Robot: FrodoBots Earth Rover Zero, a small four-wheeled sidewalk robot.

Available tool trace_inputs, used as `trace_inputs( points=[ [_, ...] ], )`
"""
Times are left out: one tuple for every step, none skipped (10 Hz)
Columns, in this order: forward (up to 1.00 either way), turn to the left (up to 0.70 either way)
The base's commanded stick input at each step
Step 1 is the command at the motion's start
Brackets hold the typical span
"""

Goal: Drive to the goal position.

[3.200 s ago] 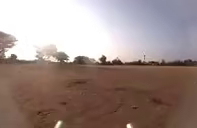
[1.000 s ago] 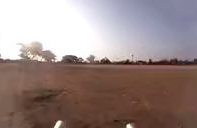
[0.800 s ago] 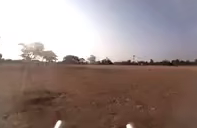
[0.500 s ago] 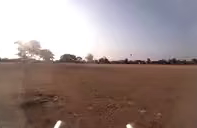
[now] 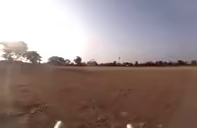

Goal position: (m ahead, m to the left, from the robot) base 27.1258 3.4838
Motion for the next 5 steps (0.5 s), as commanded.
trace_inputs(
  points=[
    [0.70,0.00],
    [0.70,0.00],
    [0.70,0.00],
    [0.70,0.00],
    [0.70,0.00]
  ],
)
